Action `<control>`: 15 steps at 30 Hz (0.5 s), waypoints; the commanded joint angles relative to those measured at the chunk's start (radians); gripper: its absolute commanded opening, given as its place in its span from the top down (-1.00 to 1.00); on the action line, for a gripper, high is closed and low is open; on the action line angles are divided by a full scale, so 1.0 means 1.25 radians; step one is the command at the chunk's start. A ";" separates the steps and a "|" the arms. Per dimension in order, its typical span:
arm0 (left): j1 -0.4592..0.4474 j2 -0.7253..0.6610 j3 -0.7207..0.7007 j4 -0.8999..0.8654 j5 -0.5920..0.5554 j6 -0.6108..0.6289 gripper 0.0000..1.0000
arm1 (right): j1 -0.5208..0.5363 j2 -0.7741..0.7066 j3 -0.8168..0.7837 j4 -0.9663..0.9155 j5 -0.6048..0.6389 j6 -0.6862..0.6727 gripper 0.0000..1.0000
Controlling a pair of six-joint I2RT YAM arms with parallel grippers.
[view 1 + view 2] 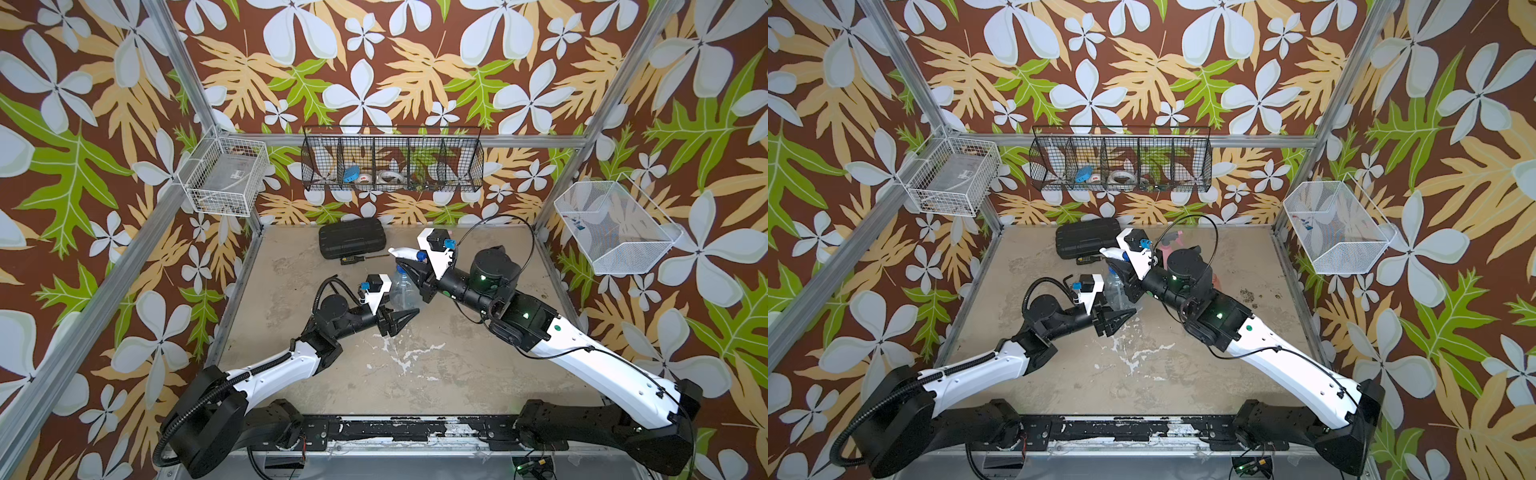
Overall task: Attach spray nozzles to spray bottles
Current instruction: Screw the spray nozzle on the spray bottle.
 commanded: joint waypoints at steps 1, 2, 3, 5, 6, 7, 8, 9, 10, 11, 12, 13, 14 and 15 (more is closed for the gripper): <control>-0.002 -0.013 0.028 0.235 0.062 0.019 -0.26 | -0.003 0.011 -0.017 -0.223 0.025 -0.043 1.00; -0.001 -0.014 0.029 0.234 0.061 0.019 -0.26 | -0.003 0.009 -0.019 -0.223 0.027 -0.044 1.00; -0.001 -0.016 0.029 0.235 0.063 0.018 -0.26 | -0.004 0.009 -0.022 -0.224 0.027 -0.047 1.00; -0.001 -0.021 0.033 0.224 0.067 0.024 -0.25 | -0.004 0.009 -0.024 -0.229 0.032 -0.051 1.00; -0.001 -0.025 0.036 0.208 0.069 0.031 -0.26 | -0.005 0.008 -0.025 -0.233 0.036 -0.055 1.00; 0.000 -0.029 0.039 0.191 0.072 0.037 -0.25 | -0.005 0.007 -0.026 -0.236 0.039 -0.057 1.00; -0.001 -0.035 0.039 0.176 0.072 0.044 -0.25 | -0.007 0.006 -0.025 -0.239 0.043 -0.059 1.00; -0.001 -0.041 0.039 0.168 0.075 0.047 -0.26 | -0.008 0.004 -0.025 -0.240 0.046 -0.062 1.00; -0.001 -0.045 0.038 0.159 0.079 0.048 -0.25 | -0.009 0.003 -0.026 -0.241 0.048 -0.065 1.00; -0.001 -0.049 0.040 0.149 0.083 0.050 -0.25 | -0.010 0.000 -0.025 -0.242 0.052 -0.066 1.00; 0.000 -0.050 0.041 0.143 0.090 0.051 -0.26 | -0.011 -0.001 -0.023 -0.243 0.048 -0.068 1.00; 0.001 -0.050 0.043 0.133 0.101 0.053 -0.26 | -0.014 0.000 -0.018 -0.246 0.046 -0.071 1.00; 0.001 -0.049 0.048 0.115 0.108 0.057 -0.26 | -0.015 0.001 -0.011 -0.253 0.045 -0.073 1.00; 0.001 -0.050 0.053 0.099 0.111 0.062 -0.26 | -0.016 0.003 -0.004 -0.260 0.039 -0.074 1.00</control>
